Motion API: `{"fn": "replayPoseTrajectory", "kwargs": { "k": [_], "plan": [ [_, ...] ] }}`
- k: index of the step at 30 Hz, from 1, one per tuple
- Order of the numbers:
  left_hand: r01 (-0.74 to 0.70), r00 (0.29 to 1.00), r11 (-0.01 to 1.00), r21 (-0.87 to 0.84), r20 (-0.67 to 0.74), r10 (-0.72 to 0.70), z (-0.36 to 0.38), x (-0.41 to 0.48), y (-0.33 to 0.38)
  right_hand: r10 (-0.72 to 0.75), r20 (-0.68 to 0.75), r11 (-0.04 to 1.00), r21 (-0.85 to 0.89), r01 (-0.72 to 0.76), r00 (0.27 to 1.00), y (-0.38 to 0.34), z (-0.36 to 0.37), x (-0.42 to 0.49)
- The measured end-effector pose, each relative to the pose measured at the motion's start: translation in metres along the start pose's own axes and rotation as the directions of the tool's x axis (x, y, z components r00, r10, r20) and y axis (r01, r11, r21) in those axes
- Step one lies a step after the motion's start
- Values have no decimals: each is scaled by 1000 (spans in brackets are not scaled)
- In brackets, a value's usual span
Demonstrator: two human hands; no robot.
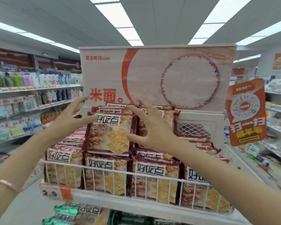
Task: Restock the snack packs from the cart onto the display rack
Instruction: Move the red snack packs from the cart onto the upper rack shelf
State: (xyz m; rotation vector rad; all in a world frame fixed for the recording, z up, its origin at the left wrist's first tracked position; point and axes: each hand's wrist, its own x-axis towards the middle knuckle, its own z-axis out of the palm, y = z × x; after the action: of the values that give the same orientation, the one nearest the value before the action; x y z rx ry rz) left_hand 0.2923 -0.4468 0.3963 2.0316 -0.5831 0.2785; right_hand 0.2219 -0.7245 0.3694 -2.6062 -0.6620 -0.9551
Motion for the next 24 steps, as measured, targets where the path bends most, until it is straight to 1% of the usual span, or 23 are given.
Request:
{"fn": "replayPoseTrajectory", "kwargs": {
  "k": [1, 2, 3, 4, 5, 6, 7, 9, 10, 11, 12, 14, 15, 16, 17, 18, 19, 20, 21, 22, 23, 24],
  "plan": [
    [30, 997, 999, -12, 66, -29, 1, -2, -10, -11, 40, 1000, -3, 11, 999, -13, 11, 10],
    [36, 992, 999, -23, 119, -33, 5, -3, -17, -24, 87, 999, -47, 28, 996, -22, 24, 20],
    [28, 988, 999, -34, 152, -22, 11, -2, -25, -35, 134, 987, -150, 55, 990, -28, 36, 30],
    [5, 988, 1000, -22, 152, -2, 19, 0, -29, -37, 168, 958, -276, 83, 985, -31, 47, 38],
    [-37, 991, 999, 3, 132, 36, 25, 3, -32, -19, 177, 922, -377, 86, 984, -30, 55, 43],
    [-89, 990, 996, 22, 111, 86, 29, 7, -33, 14, 147, 901, -431, 52, 989, -28, 61, 44],
    [-134, 986, 991, 19, 100, 131, 31, 12, -35, 60, 84, 894, -448, -16, 995, -26, 66, 41],
    [-200, 975, 980, 5, 98, 199, 32, 19, -37, 131, -52, 883, -448, -140, 990, -27, 75, 31],
    [-223, 971, 975, 3, 93, 222, 33, 20, -39, 146, -86, 876, -451, -169, 985, -29, 80, 27],
    [-235, 969, 972, 4, 84, 233, 34, 21, -43, 157, -80, 879, -444, -176, 984, -33, 83, 27],
    [-241, 968, 971, 3, 69, 240, 35, 21, -47, 163, -37, 888, -429, -163, 986, -39, 82, 31],
    [-229, 972, 973, 1, 51, 229, 34, 21, -57, 162, 98, 914, -390, -112, 982, -48, 73, 39],
    [-233, 972, 972, 11, 35, 233, 32, 22, -61, 154, 146, 938, -332, -98, 977, -50, 64, 42],
    [-264, 965, 964, 43, 12, 264, 31, 24, -62, 147, 147, 964, -241, -108, 978, -49, 54, 41],
    [-312, 949, 945, 97, -6, 314, 29, 27, -61, 150, 73, 980, -143, -139, 986, -43, 43, 38],
    [-375, 925, 909, 181, 0, 381, 27, 27, -55, 183, -52, 979, -80, -187, 982, -33, 34, 33],
    [-436, 895, 851, 293, 41, 445, 27, 28, -50, 225, -193, 963, -106, -248, 955, -16, 24, 26],
    [-488, 866, 776, 399, 105, 490, 29, 28, -44, 278, -276, 914, -218, -342, 920, 3, 15, 19],
    [-523, 842, 703, 481, 166, 513, 32, 27, -41, 351, -256, 827, -366, -427, 901, 22, 8, 12],
    [-548, 822, 640, 539, 204, 532, 38, 29, -40, 418, -150, 743, -510, -433, 896, 38, 4, 7],
    [-558, 809, 601, 572, 211, 549, 43, 31, -43, 452, -13, 695, -622, -361, 892, 51, 5, 3],
    [-554, 805, 592, 586, 194, 561, 49, 31, -44, 446, 99, 680, -683, -266, 889, 61, 8, 0]
  ]
}}
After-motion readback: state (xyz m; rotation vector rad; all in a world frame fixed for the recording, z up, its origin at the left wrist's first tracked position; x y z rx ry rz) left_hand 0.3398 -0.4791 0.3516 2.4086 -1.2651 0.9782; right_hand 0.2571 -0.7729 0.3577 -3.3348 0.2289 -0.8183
